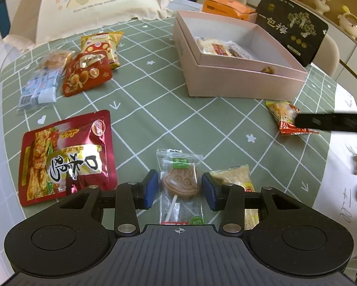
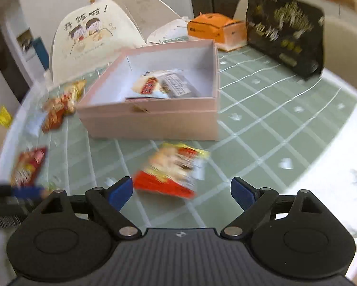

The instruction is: Organize snacks

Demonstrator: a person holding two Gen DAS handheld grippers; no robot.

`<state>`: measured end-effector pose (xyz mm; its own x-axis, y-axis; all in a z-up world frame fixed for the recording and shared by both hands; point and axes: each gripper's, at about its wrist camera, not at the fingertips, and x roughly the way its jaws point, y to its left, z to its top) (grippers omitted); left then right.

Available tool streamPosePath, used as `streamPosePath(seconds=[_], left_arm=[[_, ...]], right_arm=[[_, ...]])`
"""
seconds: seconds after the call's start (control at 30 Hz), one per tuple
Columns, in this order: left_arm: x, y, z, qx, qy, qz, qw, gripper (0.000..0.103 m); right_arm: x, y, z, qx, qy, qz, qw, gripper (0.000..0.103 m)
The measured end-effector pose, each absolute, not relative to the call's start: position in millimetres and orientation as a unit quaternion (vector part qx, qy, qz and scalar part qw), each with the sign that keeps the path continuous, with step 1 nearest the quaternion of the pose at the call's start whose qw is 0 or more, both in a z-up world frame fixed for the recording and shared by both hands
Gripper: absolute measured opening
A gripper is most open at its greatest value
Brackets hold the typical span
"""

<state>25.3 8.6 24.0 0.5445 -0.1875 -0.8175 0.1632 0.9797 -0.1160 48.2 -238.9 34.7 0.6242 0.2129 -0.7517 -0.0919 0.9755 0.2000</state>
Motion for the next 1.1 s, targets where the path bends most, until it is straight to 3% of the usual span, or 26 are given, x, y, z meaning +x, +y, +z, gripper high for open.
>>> streamPosePath(seconds=[0.1, 0.17, 0.2, 0.23, 0.33, 0.57, 0.73, 1.0, 1.1], left_arm=[[28.0, 12.5, 24.9, -0.033, 0.473, -0.096, 0.875, 0.047], [29.9, 15.2, 25.5, -0.046, 0.478, -0.094, 0.872, 0.047], [31.7, 16.5, 26.0, -0.052, 0.482, -0.093, 0.87, 0.047], [33.1, 17.3, 26.3, -0.057, 0.485, -0.092, 0.868, 0.047], [35.4, 17.4, 27.0, -0.061, 0.491, -0.091, 0.864, 0.047], [27.4, 1.4, 25.9, 0.002, 0.472, -0.087, 0.877, 0.047], [20.6, -2.8, 26.7, 0.021, 0.449, -0.106, 0.887, 0.041], [98.7, -18.1, 138.9, -0.066, 0.318, -0.196, 0.925, 0.041], [154.0, -36.7, 154.6, -0.076, 0.306, -0.213, 0.925, 0.045]], right_arm=[[75.6, -223.0, 23.0, 0.076, 0.442, 0.036, 0.893, 0.089], [87.4, -213.2, 15.6, 0.063, 0.45, 0.019, 0.891, 0.081], [88.9, -206.6, 16.1, 0.042, 0.447, 0.019, 0.893, 0.064], [89.2, -198.9, 17.2, 0.017, 0.449, 0.031, 0.893, 0.056], [77.9, -187.2, 23.9, -0.01, 0.449, 0.084, 0.889, 0.05], [49.3, -203.6, 52.8, -0.005, 0.426, 0.119, 0.897, 0.05], [42.0, -224.5, 61.9, 0.001, 0.422, 0.092, 0.902, 0.05], [25.9, -257.7, 74.2, 0.033, 0.417, 0.071, 0.906, 0.05], [26.0, -260.0, 82.1, 0.035, 0.408, 0.06, 0.91, 0.05]])
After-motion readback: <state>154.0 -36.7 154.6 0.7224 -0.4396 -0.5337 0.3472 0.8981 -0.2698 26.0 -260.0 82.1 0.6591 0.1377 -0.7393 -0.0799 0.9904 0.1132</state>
